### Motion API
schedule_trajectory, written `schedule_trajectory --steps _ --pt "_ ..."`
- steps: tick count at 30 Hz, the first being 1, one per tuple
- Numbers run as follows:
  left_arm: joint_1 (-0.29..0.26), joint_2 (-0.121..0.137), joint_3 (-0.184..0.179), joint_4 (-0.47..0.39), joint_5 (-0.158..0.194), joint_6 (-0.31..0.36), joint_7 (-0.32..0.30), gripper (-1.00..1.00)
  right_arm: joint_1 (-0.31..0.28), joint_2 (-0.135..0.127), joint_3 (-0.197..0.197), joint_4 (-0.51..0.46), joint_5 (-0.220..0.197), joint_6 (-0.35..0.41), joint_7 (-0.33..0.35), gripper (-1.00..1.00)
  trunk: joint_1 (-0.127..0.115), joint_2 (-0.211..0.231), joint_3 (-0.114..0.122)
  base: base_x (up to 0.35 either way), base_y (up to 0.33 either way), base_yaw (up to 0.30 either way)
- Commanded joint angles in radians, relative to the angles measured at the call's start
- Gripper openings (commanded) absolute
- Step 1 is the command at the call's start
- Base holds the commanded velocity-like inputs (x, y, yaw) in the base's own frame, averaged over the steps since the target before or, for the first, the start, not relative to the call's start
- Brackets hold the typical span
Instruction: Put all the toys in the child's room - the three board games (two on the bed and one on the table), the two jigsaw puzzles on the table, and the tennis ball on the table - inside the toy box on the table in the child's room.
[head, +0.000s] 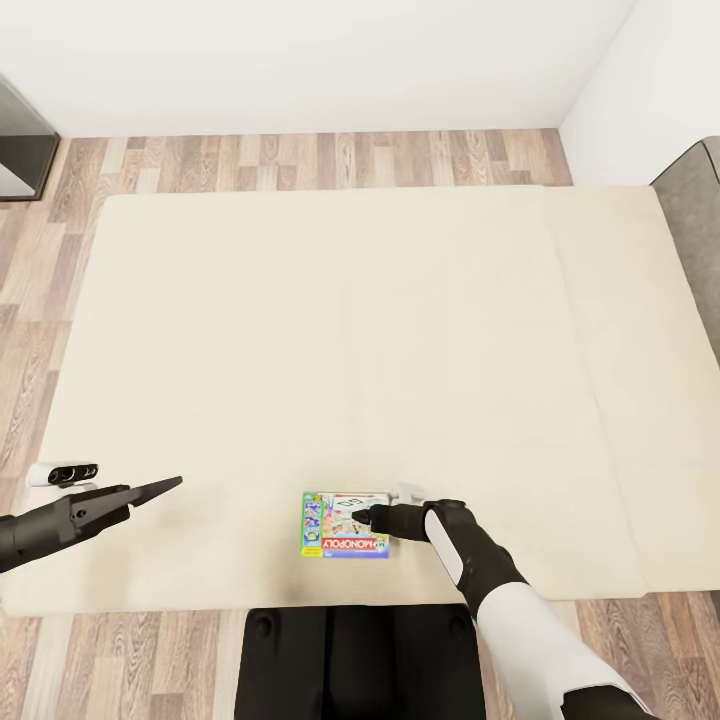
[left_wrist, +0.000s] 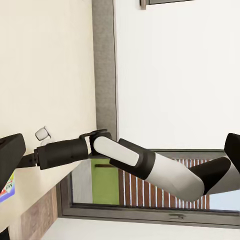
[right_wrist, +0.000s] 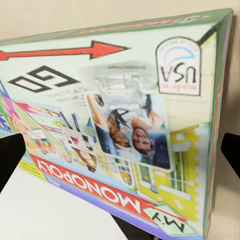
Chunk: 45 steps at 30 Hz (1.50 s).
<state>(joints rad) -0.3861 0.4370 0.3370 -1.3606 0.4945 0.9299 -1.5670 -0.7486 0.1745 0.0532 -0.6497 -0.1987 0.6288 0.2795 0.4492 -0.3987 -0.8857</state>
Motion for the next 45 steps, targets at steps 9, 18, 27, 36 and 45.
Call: schedule_trajectory --steps 9,18,27,36,45 --pt "0.0 0.0 0.0 0.0 -0.001 0.01 -0.004 1.0 0.0 0.0 0.001 -0.001 -0.01 0.004 0.0 1.0 0.001 -0.001 -0.001 0.0 0.064 0.0" --pt "0.0 0.001 0.0 0.0 -0.001 0.01 -0.004 1.0 0.0 0.0 0.001 -0.001 -0.01 0.003 0.0 1.0 0.001 -0.001 -0.001 0.0 0.056 0.0" --pt "0.0 0.001 0.0 0.0 -0.001 0.011 -0.004 1.0 0.0 0.0 0.002 -0.001 -0.01 0.003 0.0 1.0 0.001 -0.001 -0.001 0.0 0.006 0.0" --pt "0.0 0.001 0.0 0.0 -0.001 0.011 -0.004 1.0 0.0 0.0 0.002 -0.001 -0.01 0.003 0.0 1.0 0.001 -0.001 -0.001 0.0 0.0 0.0" --pt "0.0 0.001 0.0 0.0 -0.001 0.011 -0.004 1.0 0.0 0.0 0.002 -0.001 -0.01 0.003 0.0 1.0 0.001 -0.001 -0.001 0.0 0.0 0.0"
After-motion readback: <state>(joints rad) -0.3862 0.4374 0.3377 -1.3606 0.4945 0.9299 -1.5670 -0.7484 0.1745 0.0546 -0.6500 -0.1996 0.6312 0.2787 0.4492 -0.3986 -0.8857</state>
